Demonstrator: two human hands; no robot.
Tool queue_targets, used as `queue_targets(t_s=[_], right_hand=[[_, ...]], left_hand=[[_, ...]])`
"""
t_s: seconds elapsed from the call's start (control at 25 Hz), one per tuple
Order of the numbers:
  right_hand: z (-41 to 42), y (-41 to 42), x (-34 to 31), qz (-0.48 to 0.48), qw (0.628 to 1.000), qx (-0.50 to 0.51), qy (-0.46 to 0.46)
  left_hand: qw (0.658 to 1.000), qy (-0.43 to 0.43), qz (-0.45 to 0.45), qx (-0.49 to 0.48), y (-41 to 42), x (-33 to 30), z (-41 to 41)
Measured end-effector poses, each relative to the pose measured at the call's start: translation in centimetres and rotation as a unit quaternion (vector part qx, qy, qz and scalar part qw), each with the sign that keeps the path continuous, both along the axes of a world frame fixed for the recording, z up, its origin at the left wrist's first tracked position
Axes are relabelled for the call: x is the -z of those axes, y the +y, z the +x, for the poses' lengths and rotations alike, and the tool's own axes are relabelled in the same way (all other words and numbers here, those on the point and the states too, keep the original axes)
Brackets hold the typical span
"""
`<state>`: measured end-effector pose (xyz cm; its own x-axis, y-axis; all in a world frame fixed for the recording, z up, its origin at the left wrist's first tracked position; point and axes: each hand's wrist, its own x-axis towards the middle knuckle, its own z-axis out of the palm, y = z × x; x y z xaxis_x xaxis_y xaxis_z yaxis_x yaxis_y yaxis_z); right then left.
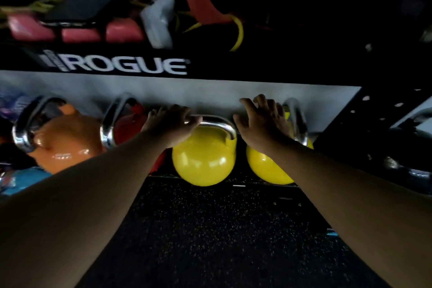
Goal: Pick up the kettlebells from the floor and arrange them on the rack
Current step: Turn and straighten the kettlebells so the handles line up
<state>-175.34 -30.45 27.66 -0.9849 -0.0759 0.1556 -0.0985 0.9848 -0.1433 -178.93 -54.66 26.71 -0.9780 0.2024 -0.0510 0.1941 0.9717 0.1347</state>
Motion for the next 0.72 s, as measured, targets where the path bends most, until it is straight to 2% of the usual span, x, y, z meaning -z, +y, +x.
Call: queue_targets(t_s=[0.08,0.2,0.36,0.48,0.6,0.68,0.72], right_hand=[[-1.0,-3.5,0.8,-0.006,1.000,-0.012,-0.026],[-1.7,-7.2,2.0,-0.010,0.997,0.003,-0.070],[-1.8,-7.8,3.2,-0.137,0.984,0.020,-0.110],[-1.9,-8.6,3.6,-0.189,0.977,0.067,-0.074],[-0.8,-11.0,4.4,-0.207,0.965,0.158,-0.016],[0.1,-10.4,4.9,-0.225,0.965,0.135,-0.023],[0.2,-9.2,4.6,-0.272,0.953,0.118,-0.057]], left_hand=[[0.999,-0.035,0.030,-0.029,-2.8,0.5,0.4],[0.977,-0.106,0.172,-0.072,-4.5,1.7,0.4],[0.893,-0.178,0.360,-0.203,-0.8,4.3,2.1],[0.839,-0.129,0.469,-0.244,1.2,5.0,1.9],[0.820,-0.129,0.530,-0.170,-0.1,5.4,-1.6],[0.810,-0.146,0.542,-0.171,0.0,6.2,-1.9],[0.808,-0.154,0.532,-0.200,0.5,6.6,-1.2]])
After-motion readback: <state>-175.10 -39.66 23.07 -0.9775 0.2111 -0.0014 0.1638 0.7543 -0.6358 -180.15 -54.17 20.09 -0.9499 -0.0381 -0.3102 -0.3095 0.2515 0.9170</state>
